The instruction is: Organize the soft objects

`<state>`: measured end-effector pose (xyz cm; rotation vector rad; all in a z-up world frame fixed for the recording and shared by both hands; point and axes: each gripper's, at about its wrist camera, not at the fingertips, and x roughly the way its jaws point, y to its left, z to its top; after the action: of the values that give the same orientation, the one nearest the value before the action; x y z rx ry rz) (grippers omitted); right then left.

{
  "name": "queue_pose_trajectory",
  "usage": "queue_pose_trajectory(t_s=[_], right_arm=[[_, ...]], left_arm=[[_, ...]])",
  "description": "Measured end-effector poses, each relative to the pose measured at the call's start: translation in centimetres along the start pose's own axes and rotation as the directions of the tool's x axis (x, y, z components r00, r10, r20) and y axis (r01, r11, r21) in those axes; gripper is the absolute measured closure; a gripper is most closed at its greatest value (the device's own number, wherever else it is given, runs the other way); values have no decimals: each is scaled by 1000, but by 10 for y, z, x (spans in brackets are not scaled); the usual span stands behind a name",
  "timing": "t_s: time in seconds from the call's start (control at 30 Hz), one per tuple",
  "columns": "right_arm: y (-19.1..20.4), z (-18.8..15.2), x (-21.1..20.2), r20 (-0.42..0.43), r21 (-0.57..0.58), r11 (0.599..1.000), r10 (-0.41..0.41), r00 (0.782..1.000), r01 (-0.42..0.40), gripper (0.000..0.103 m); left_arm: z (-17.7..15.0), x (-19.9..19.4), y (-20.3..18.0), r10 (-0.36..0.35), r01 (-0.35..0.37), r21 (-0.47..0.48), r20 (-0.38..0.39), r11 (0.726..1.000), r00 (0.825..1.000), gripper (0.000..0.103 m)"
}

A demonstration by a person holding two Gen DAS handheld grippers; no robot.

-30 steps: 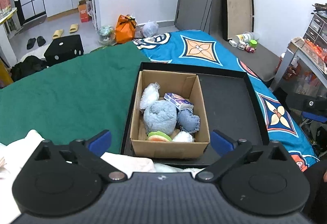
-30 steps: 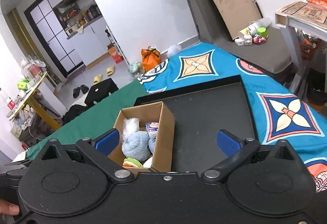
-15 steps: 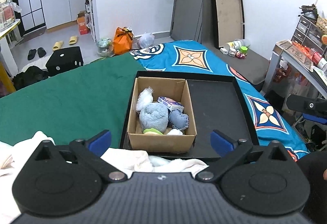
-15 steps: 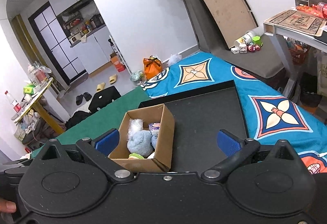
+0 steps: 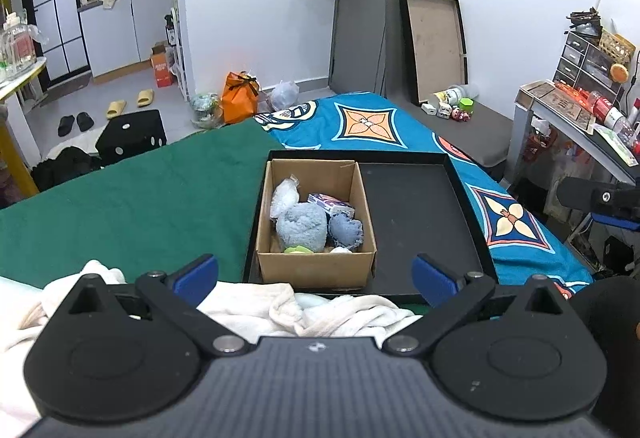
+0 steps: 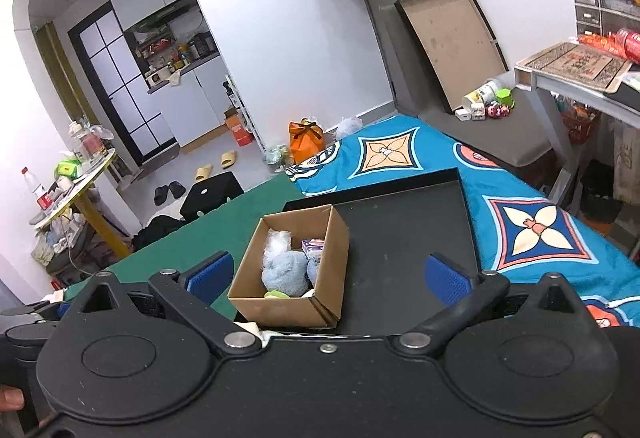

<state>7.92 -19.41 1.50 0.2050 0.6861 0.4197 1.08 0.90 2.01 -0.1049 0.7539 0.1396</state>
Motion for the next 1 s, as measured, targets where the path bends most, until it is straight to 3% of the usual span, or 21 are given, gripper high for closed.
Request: queue_pose_trajectory(t_s=[1.0], right_arm=[[28,-14,-47,22,-110,994,28,999,-25,0]], left_arm=[[-22,-64,0,0,1,-5,97,1000,995,1]])
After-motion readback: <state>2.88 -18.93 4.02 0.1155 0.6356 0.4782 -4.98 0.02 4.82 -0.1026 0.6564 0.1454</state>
